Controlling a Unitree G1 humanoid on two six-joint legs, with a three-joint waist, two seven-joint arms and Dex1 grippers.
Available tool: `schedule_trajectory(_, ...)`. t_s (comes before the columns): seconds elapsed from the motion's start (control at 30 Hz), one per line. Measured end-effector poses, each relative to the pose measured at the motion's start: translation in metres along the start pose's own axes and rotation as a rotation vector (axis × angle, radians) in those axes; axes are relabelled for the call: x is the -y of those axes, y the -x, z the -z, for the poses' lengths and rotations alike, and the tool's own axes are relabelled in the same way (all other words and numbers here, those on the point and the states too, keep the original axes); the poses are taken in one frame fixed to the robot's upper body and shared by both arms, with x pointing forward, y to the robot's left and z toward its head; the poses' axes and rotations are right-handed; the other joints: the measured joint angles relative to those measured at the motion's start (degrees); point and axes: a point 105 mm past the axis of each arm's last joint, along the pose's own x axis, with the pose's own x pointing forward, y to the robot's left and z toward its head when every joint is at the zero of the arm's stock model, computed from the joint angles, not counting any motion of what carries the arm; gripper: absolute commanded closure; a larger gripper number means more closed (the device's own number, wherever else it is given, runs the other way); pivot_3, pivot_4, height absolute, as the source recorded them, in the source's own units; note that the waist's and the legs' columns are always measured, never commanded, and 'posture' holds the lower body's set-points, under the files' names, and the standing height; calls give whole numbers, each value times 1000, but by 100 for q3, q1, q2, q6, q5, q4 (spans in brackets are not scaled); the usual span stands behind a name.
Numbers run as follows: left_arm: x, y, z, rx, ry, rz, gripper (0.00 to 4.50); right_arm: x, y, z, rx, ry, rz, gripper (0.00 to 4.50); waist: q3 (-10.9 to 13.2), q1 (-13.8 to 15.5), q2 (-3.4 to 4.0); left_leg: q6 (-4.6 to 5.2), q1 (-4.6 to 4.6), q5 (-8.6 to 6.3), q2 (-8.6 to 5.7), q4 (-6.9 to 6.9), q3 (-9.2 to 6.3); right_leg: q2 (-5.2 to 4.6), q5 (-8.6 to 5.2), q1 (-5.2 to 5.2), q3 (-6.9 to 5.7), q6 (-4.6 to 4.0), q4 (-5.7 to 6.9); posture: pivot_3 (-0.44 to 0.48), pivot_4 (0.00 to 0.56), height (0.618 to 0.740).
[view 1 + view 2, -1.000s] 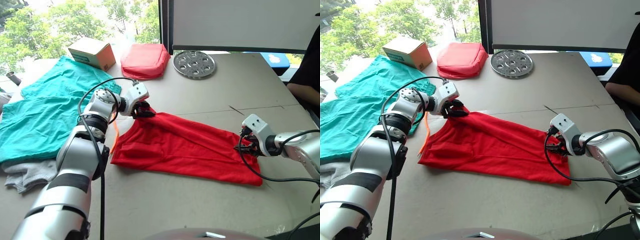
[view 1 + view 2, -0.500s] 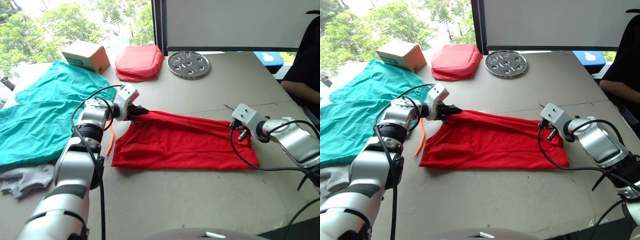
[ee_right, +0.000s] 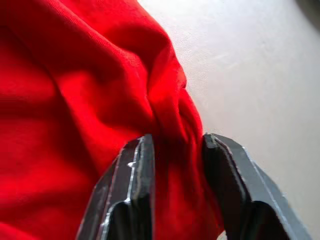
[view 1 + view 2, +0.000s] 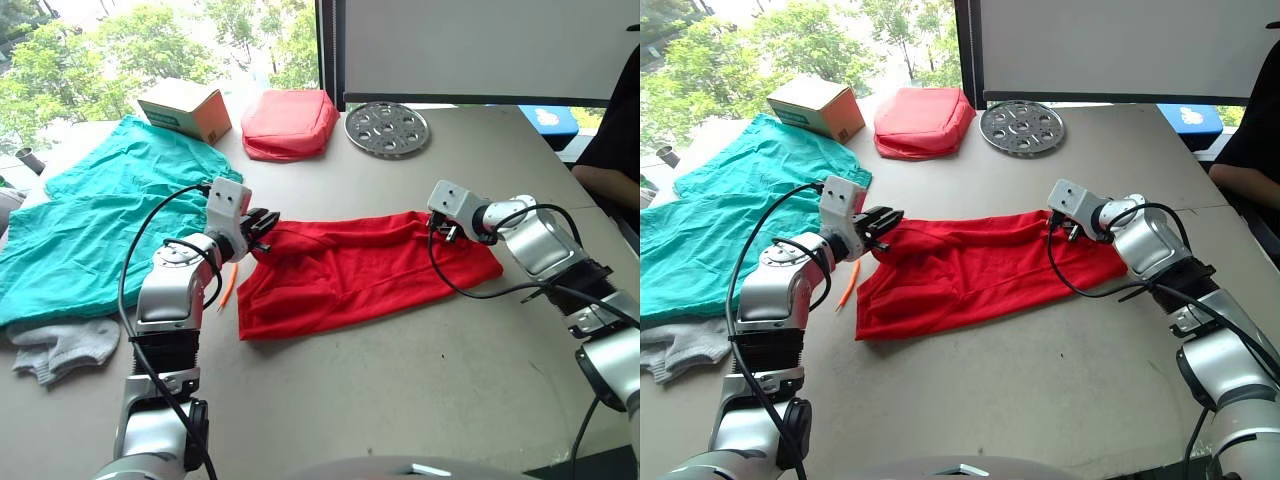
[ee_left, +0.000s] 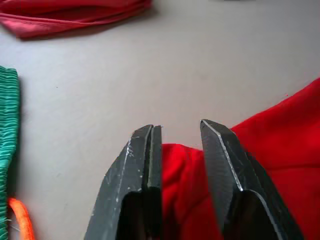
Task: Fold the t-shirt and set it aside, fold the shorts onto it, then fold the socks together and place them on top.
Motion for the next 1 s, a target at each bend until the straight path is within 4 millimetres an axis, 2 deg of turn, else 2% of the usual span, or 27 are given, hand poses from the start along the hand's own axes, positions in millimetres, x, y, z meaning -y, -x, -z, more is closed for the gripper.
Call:
schedule_trajectory(0.07, -8, 12, -10, 49, 29, 41, 1093, -3, 21, 3, 46, -40, -5, 1724, 0, -2, 0, -3, -15, 1, 3, -4, -7, 1, 0, -4, -10, 1, 5, 0, 150, 740)
schedule_trajectory(0.17, -15, 41, -19, 70, -9, 122, 1093, -12, 55, 2, 120, -60, -21, 1724, 0, -31, 4, 0, -11, -3, 6, -13, 2, 0, 0, -3, -9, 1, -7, 0, 150, 740)
schedule_trajectory(0.2, -11, 52, -19, 72, -25, 172, 1093, -17, 66, 3, 141, -54, -31, 1724, 0, -33, 4, 2, -6, -5, 10, -17, 3, -1, 0, -1, -9, 1, -23, 0, 150, 740)
schedule_trajectory(0.23, 1, 69, -15, 49, -55, 280, 1093, -29, 81, 5, 160, -39, -63, 1724, 0, -33, 5, 5, 7, -8, 16, -18, 7, -4, -2, 10, -6, 0, -39, 0, 150, 740)
schedule_trajectory(0.3, 15, 81, -8, 22, -79, 376, 1093, -41, 90, 8, 161, -21, -96, 1724, 8, -29, 17, 23, 21, -20, 23, -21, 6, -4, -15, 24, -10, -20, -60, 0, 150, 740)
schedule_trajectory(0.33, 28, 93, 1, -18, -107, 456, 1093, -53, 96, 15, 135, 10, -136, 1724, 10, -20, 20, 22, 22, -20, 29, -22, 9, -8, -15, 24, -12, -20, -65, 0, 150, 740)
schedule_trajectory(0.43, 46, 111, 19, -78, -147, 562, 1093, -70, 100, 34, 71, 54, -188, 1724, 20, -1, 37, 18, 39, -22, 30, -17, 20, -19, -17, 33, -8, -16, -62, 0, 150, 740)
schedule_trajectory(0.57, 72, 125, 48, -146, -202, 675, 1093, -76, 96, 56, -28, 137, -205, 1724, 22, -2, 41, 9, 42, -27, 29, -9, 31, -24, -16, 31, -5, -17, -58, 0, 150, 740)
schedule_trajectory(0.7, 77, 129, 66, -183, -284, 676, 1093, -64, 87, 68, -105, 218, -163, 1724, 20, -4, 38, 23, 40, -21, 30, -14, 28, -15, -15, 28, -5, -20, -59, 0, 150, 740)
schedule_trajectory(0.8, 77, 124, 73, -189, -358, 636, 1093, -52, 78, 67, -141, 292, -129, 1724, 21, 4, 44, 24, 40, -20, 25, -24, 23, -12, -14, 28, -9, -23, -62, 0, 150, 740)
schedule_trajectory(1.0, 71, 123, 93, -230, -447, 582, 1093, -45, 64, 64, -161, 317, -123, 1724, 18, -8, 40, 29, 39, -23, 29, -24, 28, -12, -14, 28, -7, -23, -70, 0, 150, 740)
